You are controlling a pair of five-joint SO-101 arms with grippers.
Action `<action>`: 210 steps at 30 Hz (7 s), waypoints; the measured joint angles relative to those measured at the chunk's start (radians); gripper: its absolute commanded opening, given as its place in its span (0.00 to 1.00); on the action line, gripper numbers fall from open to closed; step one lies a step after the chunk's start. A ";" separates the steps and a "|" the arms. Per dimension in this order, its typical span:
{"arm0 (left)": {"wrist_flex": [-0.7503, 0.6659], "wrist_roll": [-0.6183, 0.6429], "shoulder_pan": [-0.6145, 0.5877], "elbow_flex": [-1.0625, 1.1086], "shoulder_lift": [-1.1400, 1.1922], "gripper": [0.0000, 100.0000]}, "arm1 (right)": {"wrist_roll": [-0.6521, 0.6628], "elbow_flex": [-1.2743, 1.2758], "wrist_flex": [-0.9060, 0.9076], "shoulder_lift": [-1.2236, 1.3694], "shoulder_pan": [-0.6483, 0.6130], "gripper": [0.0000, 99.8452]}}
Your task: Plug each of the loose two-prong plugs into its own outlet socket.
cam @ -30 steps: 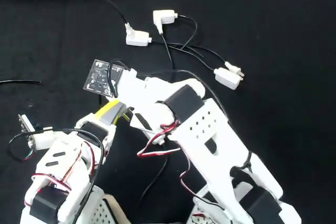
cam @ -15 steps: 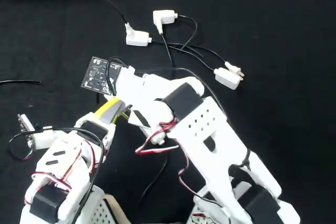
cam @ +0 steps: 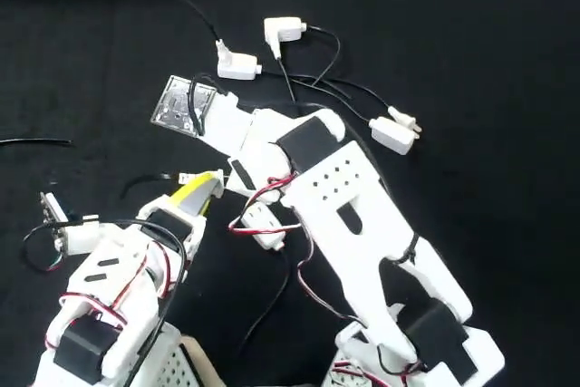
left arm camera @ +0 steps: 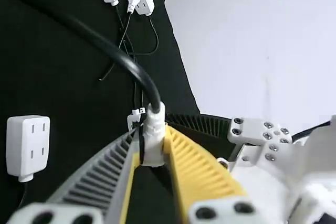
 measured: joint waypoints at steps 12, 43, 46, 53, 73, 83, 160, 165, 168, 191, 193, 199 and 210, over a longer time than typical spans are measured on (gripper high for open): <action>0.002 0.006 0.041 0.009 -0.003 0.03 | -0.003 -0.005 -0.104 0.011 0.054 0.01; 0.002 -0.061 0.044 0.029 -0.003 0.03 | 0.077 0.006 0.074 0.011 0.014 0.01; 0.002 -0.061 0.044 0.029 -0.003 0.03 | 0.044 0.006 0.054 0.011 0.000 0.01; 0.002 -0.061 0.043 0.028 -0.003 0.03 | 0.026 0.006 0.003 0.011 -0.003 0.01; 0.002 -0.064 0.043 0.048 0.000 0.03 | 0.015 0.100 -0.035 0.011 0.157 0.01; 0.002 -0.196 -0.166 0.048 -0.003 0.03 | -0.146 0.519 -0.443 0.011 0.222 0.01; 0.264 -1.521 -0.520 -0.470 0.732 0.03 | -0.233 0.362 -0.253 0.328 0.064 0.23; 0.264 -1.493 -0.562 -0.328 0.740 0.03 | -0.204 0.338 -0.203 0.328 0.046 0.23; 0.264 -1.418 -0.572 -0.304 0.766 0.03 | -0.157 0.299 -0.144 0.328 0.040 0.23; 0.138 -1.042 -0.638 -0.160 0.807 0.03 | -0.201 0.336 -0.180 0.328 -0.172 0.23; 0.138 -1.043 -0.640 -0.160 0.807 0.03 | -0.203 0.353 -0.190 0.328 -0.167 0.23; 0.138 -1.066 -0.640 -0.157 0.807 0.03 | -0.209 0.439 -0.272 0.328 -0.137 0.12; 0.183 -1.117 -0.717 -0.153 0.807 0.03 | -0.140 0.459 -0.341 0.319 -0.123 0.01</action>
